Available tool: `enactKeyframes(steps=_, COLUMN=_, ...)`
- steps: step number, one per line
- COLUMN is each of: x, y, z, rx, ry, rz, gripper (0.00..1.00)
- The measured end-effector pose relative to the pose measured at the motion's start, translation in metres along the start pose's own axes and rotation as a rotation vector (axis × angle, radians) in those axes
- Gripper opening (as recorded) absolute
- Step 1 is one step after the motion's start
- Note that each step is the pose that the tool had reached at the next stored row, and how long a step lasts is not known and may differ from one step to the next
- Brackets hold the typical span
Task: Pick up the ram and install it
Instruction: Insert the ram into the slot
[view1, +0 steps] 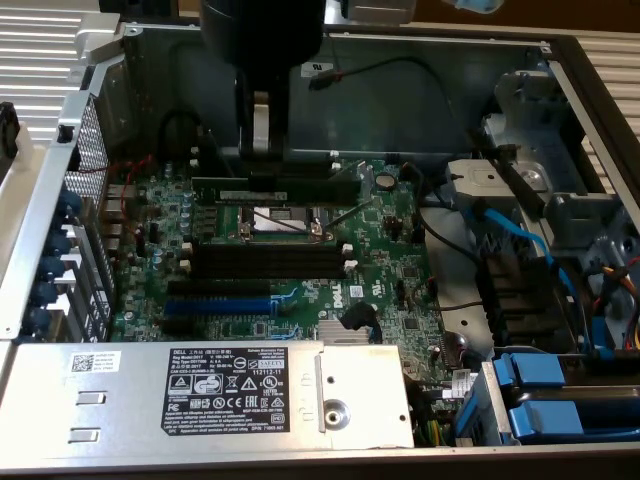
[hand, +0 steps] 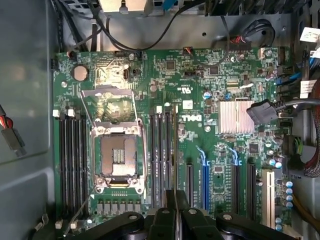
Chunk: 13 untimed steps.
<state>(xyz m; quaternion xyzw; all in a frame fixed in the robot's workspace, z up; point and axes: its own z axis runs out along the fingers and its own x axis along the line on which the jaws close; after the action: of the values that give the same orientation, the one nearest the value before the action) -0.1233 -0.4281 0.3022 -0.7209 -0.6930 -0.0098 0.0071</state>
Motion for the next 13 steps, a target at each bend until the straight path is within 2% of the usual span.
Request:
enactKeyframes(steps=3, x=0.01, y=-0.0004, z=0.0056, rx=0.0, ry=-0.0004, rz=0.0, gripper=0.12)
enactKeyframes(steps=7, x=0.01, y=-0.0005, z=0.0115, rx=0.0003, ry=-0.0049, rz=0.0, gripper=0.12)
enactKeyframes(steps=8, x=0.01, y=-0.0006, z=0.0119, rx=0.0004, ry=-0.011, rz=0.0, gripper=0.12)
enactKeyframes(steps=11, x=0.01, y=-0.0006, z=0.0129, rx=-0.0009, ry=-0.042, rz=0.0, gripper=0.12)
enactKeyframes(steps=12, x=0.01, y=-0.0005, z=0.0136, rx=-0.0014, ry=-0.0497, rz=0.0, gripper=0.12)
enactKeyframes(steps=13, x=0.01, y=-0.0003, z=0.0149, rx=-0.0013, ry=-0.051, rz=0.0, gripper=0.12)
